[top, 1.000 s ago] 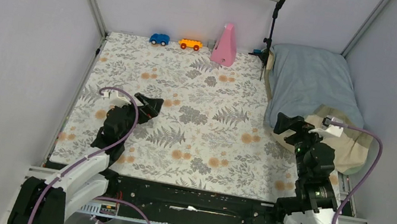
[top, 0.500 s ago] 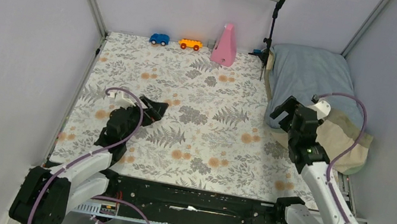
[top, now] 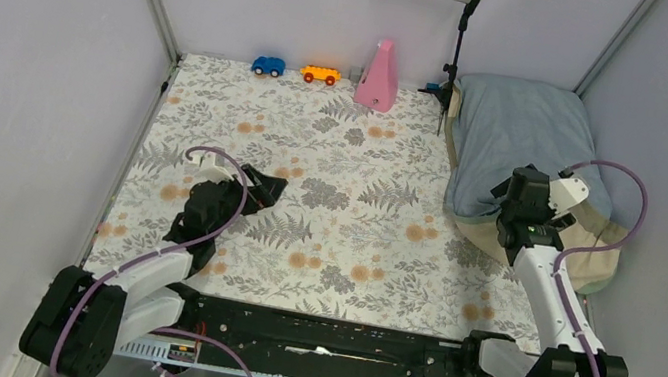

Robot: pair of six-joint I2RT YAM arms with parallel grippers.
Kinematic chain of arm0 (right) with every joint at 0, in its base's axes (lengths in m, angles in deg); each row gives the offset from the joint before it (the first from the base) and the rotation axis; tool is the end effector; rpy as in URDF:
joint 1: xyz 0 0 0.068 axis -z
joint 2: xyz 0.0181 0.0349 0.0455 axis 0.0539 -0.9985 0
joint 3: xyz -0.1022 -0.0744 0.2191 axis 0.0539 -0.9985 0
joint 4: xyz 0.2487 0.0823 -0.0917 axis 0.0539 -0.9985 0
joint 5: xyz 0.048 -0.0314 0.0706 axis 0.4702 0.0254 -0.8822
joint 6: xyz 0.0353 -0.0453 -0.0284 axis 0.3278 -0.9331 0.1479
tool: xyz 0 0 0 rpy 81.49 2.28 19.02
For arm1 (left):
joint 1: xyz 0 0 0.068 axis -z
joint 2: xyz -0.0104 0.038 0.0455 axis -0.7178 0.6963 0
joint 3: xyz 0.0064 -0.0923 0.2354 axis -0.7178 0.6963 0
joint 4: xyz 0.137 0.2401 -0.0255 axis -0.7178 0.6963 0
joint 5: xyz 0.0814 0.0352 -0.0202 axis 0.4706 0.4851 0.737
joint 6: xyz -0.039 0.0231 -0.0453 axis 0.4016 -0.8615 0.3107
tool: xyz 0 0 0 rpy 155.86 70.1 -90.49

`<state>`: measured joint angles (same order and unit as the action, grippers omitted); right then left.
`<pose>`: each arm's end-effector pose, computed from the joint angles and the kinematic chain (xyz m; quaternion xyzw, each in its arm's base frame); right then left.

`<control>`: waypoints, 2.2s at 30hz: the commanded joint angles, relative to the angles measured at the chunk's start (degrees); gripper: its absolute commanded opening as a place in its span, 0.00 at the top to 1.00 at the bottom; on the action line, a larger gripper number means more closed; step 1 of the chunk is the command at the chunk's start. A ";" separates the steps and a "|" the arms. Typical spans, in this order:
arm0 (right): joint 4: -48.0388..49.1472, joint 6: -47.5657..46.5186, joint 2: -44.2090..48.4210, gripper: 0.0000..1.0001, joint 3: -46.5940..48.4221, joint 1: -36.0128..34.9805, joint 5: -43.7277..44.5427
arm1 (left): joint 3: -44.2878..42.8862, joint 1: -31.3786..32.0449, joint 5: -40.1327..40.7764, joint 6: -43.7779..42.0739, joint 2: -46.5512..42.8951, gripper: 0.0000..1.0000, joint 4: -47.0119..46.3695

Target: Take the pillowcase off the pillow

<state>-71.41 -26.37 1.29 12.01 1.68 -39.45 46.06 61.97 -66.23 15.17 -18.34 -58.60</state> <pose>0.2771 -0.0198 0.2410 0.3697 0.7582 -0.0810 0.5309 0.2235 -0.0678 0.1454 -0.1802 0.7538 -0.3461 0.5287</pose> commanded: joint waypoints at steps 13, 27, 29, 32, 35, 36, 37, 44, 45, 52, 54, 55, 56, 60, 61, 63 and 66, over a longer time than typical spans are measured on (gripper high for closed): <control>-2.25 13.74 -12.29 0.01 -0.05 0.35 8.99 | -2.54 0.76 -2.49 -0.82 0.69 0.01 -4.17; 3.17 5.28 23.04 1.00 -0.89 0.27 18.03 | -3.08 1.04 -3.37 -1.07 1.47 0.01 -4.18; 3.78 2.86 25.31 1.00 2.53 0.27 17.46 | -3.08 1.12 -3.22 -1.19 1.58 0.01 -4.17; 1.98 -0.32 24.92 1.00 10.13 0.26 14.91 | -3.24 1.12 -3.43 -1.26 1.83 0.01 -4.17; -0.43 -1.89 23.48 1.00 17.85 0.24 10.21 | -3.34 1.21 -3.56 -1.26 2.17 0.01 -4.17; -0.58 -1.91 23.34 1.00 19.65 0.24 8.66 | -3.41 1.22 -3.68 -1.33 2.26 0.01 -4.13; -0.13 -1.90 23.37 1.00 20.93 0.21 6.39 | -3.43 1.19 -3.68 -1.35 2.41 0.01 -4.15; 4.29 -1.34 19.82 1.00 30.54 0.25 -19.30 | -3.78 1.39 -3.95 -1.59 2.92 0.01 -4.15; 5.76 -0.20 18.80 1.00 31.49 0.26 -26.16 | -3.85 1.39 -3.97 -1.61 2.94 0.01 -4.17; 23.66 15.99 12.43 1.00 29.33 0.18 -57.33 | -4.09 1.70 -3.41 -1.64 3.18 0.01 -3.59; 29.26 19.47 10.67 1.00 26.50 -0.84 -61.93 | -4.22 1.74 -1.95 -1.71 2.68 0.01 -2.37; 30.02 20.03 9.70 1.00 25.58 -2.56 -62.52 | -4.16 1.74 -1.51 -1.92 2.32 0.01 -2.06; 29.05 18.85 8.82 1.00 25.64 -4.94 -61.80 | -4.03 1.74 -1.10 -2.04 1.97 0.01 -1.92; 21.26 7.66 3.16 1.00 30.39 -19.84 -56.51 | -3.52 1.91 -0.16 -2.13 1.46 0.01 -2.23; 20.10 6.89 1.11 1.00 32.23 -21.81 -57.65 | -3.58 1.87 -0.03 -2.26 1.61 0.01 -2.24; 18.64 5.95 -2.61 1.00 36.10 -25.32 -60.16 | -3.68 2.01 0.03 -2.40 1.84 0.01 -2.16; 15.22 3.99 -8.13 1.00 44.22 -30.31 -62.91 | -3.71 2.09 0.52 -2.74 1.61 0.01 -1.73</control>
<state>-60.20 -19.09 -4.11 43.84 -23.39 -95.73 44.18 63.70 -67.22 13.79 -15.83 -58.27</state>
